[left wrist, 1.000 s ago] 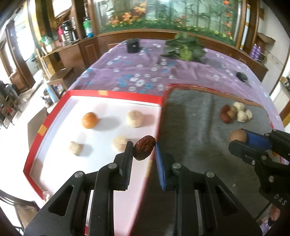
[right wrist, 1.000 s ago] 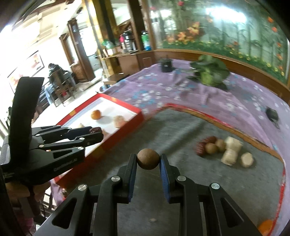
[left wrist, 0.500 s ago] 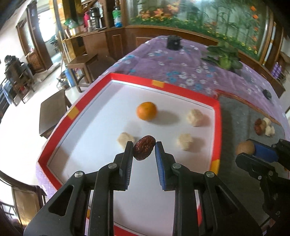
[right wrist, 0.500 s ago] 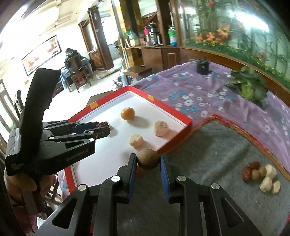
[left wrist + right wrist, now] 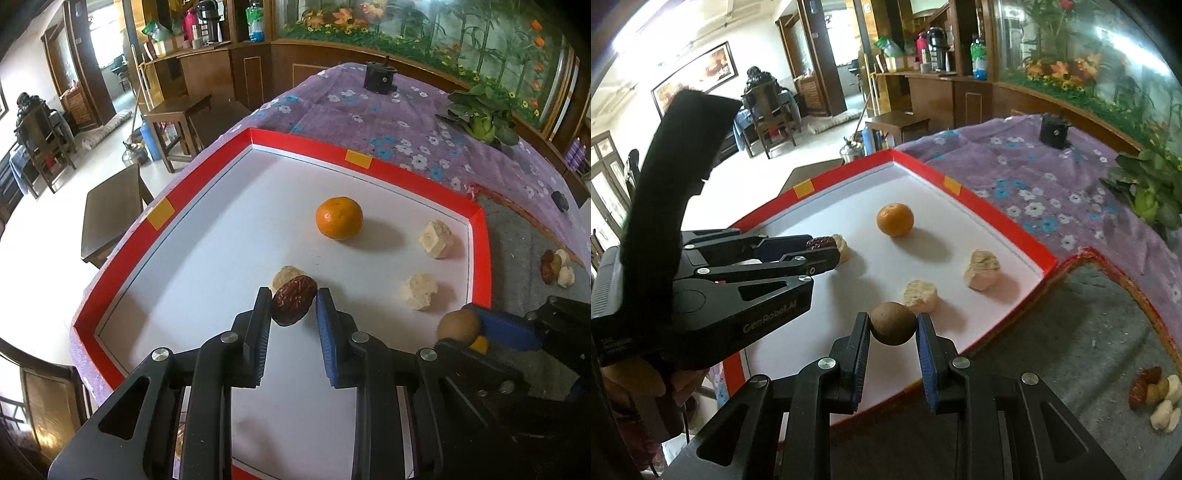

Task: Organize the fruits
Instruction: 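Carry the date and brown ball into the tray and open both grippers, then move both open grippers back over the mat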

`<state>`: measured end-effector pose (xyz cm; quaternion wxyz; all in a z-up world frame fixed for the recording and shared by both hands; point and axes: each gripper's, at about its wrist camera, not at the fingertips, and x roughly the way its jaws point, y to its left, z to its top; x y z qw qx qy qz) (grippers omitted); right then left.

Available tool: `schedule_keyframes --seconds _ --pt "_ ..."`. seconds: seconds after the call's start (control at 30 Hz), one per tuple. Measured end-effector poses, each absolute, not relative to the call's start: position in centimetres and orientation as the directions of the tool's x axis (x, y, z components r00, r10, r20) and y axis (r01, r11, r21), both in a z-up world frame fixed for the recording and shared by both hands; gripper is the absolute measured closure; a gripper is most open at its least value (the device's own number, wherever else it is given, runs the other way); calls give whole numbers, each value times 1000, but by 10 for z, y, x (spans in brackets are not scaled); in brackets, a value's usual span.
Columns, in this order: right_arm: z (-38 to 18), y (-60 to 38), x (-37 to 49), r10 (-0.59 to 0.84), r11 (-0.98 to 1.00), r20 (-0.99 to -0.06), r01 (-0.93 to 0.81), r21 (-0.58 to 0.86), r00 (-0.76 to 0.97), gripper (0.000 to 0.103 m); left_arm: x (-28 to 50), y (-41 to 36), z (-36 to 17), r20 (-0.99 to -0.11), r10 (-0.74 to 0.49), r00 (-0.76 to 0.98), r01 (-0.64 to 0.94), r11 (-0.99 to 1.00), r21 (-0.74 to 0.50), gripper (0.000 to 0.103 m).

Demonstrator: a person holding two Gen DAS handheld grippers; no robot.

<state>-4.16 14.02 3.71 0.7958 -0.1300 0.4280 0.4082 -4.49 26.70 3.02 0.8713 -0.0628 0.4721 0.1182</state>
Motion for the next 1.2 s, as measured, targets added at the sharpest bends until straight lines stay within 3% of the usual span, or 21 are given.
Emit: schedule_keyframes --seconds 0.37,0.53,0.87,1.2 --pt "19 151 -36 526 629 -801 -765 140 286 78 -42 267 27 -835 175 522 -290 957 19 79" --pt "25 145 -40 539 628 -792 -763 153 285 75 -41 267 24 -851 158 500 -301 954 0 55" --pt "49 110 -47 553 665 -757 -731 150 347 74 -50 246 44 -816 201 542 -292 955 41 55" --pt "58 48 -52 506 746 -745 -654 126 434 71 -46 191 58 -804 104 585 -192 981 -13 55"
